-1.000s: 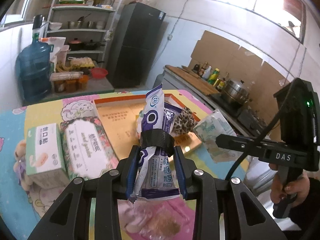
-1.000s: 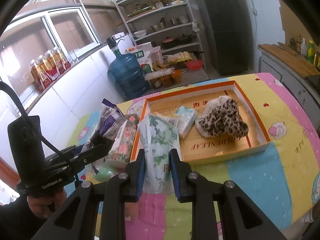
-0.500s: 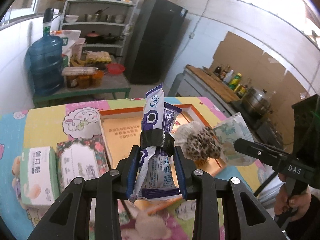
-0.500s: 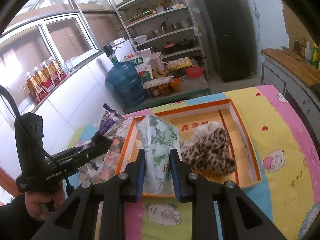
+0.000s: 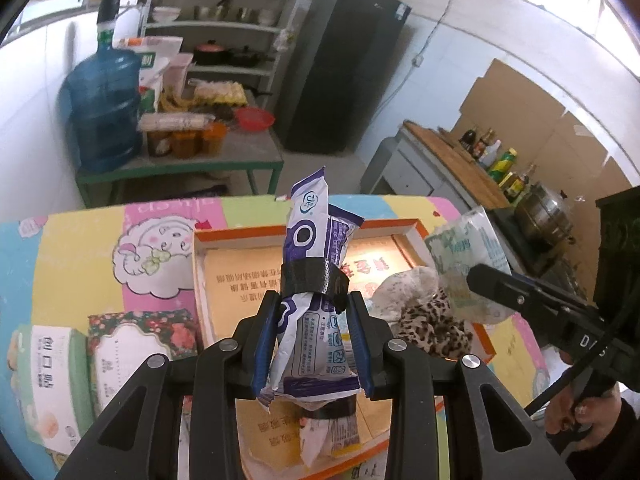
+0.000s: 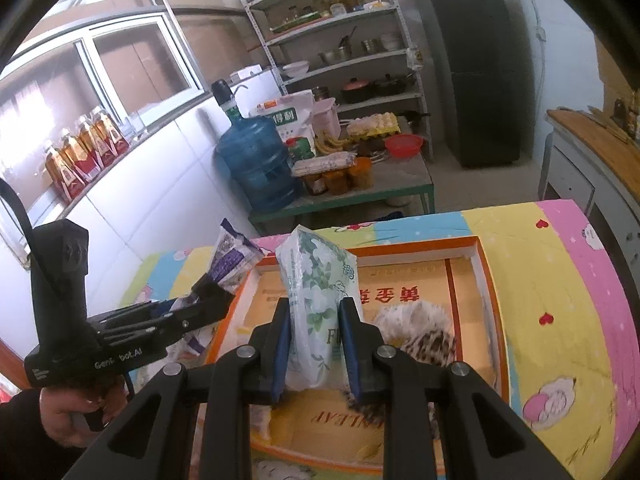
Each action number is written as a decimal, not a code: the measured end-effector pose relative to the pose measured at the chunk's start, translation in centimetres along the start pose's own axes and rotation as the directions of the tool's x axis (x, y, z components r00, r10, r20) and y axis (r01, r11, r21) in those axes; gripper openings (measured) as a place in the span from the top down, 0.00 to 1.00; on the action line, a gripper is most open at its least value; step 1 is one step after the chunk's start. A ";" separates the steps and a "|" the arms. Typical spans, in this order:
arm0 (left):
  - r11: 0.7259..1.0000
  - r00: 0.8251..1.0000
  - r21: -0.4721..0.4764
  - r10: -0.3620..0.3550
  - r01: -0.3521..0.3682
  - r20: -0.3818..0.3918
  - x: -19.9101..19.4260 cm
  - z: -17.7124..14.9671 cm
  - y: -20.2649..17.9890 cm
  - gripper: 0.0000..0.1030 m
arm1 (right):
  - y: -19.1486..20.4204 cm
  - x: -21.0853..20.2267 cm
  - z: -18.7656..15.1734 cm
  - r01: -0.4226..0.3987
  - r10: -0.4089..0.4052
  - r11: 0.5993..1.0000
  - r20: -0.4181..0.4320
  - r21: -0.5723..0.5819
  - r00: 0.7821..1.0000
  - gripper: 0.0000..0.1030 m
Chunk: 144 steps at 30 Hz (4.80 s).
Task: Organize soft objects
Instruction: 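Lower both grippers into the box and open them to release the packs, then move both open grippers back from the box toward the remaining pile, then grasp the bagged green ball with left gripper while right gripper grasps bagged peach ball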
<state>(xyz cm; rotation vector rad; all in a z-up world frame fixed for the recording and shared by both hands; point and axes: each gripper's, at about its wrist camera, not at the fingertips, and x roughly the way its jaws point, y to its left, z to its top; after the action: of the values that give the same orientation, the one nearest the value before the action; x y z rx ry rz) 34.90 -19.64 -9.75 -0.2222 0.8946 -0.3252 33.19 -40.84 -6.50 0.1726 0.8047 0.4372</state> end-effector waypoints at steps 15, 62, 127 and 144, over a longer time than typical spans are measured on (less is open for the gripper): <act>0.997 0.996 -0.044 0.055 -0.058 -0.065 4.0 -0.1 0.8 0.66 | -2.5 5.4 -0.2 0.024 -0.027 0.999 -0.118 -0.021 0.993 0.76; 0.996 0.984 0.020 0.086 -0.090 0.159 -7.9 -3.5 0.3 0.36 | 4.1 -2.2 -2.5 0.066 -0.066 0.998 0.023 0.010 0.998 0.49; 0.992 0.979 0.043 0.107 -0.116 0.173 -20.7 -14.7 12.0 0.36 | 20.1 -6.0 -15.0 0.126 -0.126 0.992 0.037 0.016 0.991 0.48; 0.995 0.990 0.054 0.072 -0.079 0.123 -18.2 -17.0 12.7 0.36 | 18.8 -0.5 -19.6 0.140 -0.139 0.990 -0.160 -0.002 0.977 0.39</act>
<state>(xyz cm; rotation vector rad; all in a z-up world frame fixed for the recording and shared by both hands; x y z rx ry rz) 13.22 -2.10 -10.96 -0.1518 0.7703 -0.2643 12.72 -24.46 -13.69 0.0893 0.9706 0.3176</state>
